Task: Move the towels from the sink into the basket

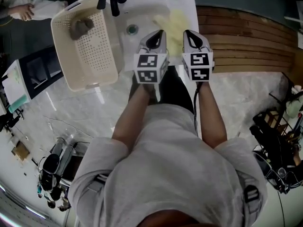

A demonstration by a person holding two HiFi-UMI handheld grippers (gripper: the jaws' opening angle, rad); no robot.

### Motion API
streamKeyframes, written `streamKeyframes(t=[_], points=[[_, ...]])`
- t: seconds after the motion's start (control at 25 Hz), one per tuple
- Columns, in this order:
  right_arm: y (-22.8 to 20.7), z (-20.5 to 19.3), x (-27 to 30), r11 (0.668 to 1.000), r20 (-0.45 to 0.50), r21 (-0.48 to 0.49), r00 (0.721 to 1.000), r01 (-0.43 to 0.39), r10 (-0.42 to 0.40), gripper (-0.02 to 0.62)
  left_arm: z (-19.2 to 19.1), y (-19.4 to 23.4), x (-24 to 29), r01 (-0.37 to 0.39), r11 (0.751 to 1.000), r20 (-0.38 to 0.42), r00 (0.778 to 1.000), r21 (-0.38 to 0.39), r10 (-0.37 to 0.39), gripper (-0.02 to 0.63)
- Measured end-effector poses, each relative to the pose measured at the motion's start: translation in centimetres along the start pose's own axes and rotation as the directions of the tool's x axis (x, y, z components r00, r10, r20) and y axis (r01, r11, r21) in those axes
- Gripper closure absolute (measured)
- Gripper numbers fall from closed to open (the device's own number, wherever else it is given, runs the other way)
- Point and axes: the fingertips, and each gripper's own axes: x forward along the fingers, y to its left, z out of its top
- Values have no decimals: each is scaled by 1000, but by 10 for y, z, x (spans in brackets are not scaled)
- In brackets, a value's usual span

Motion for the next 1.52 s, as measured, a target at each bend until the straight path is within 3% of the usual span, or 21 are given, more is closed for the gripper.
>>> streamKeyframes(t=[0.24, 0.44, 0.52, 0.68, 0.92, 1.12, 1.2, 1.32, 1.52], points=[[4, -26, 8, 999, -41, 33, 998, -36, 38, 589, -17, 4, 6, -19, 1000, -32, 999, -16, 18, 589], [8, -35, 9, 999, -63, -11, 997, -52, 51, 587, -23, 5, 10, -32, 999, -39, 999, -31, 31, 590], [12, -37, 8, 997, -78, -34, 994, -76, 73, 468, -24, 3, 10, -31, 999, -41, 999, -32, 30, 590], [21, -43, 9, 989, -113, -106, 990, -101, 89, 438, -23, 2, 11, -36, 999, -32, 999, -38, 34, 590], [39, -42, 12, 958, -138, -242, 982, -156, 125, 425, -26, 8, 9, -59, 997, -33, 998, -42, 57, 589], [54, -59, 13, 913, -226, -339, 962, -228, 156, 416, -29, 15, 3, -79, 994, -31, 997, -82, 77, 590], [53, -67, 20, 895, -255, -385, 958, -224, 131, 431, -26, 19, 4, -86, 993, -23, 996, -85, 85, 589], [47, -68, 22, 905, -240, -383, 966, -185, 96, 580, -27, 19, 2, -93, 992, -20, 996, -84, 92, 589], [44, -56, 22, 925, -205, -338, 973, -176, 110, 584, -31, 19, 0, -93, 992, -28, 995, -80, 91, 589]])
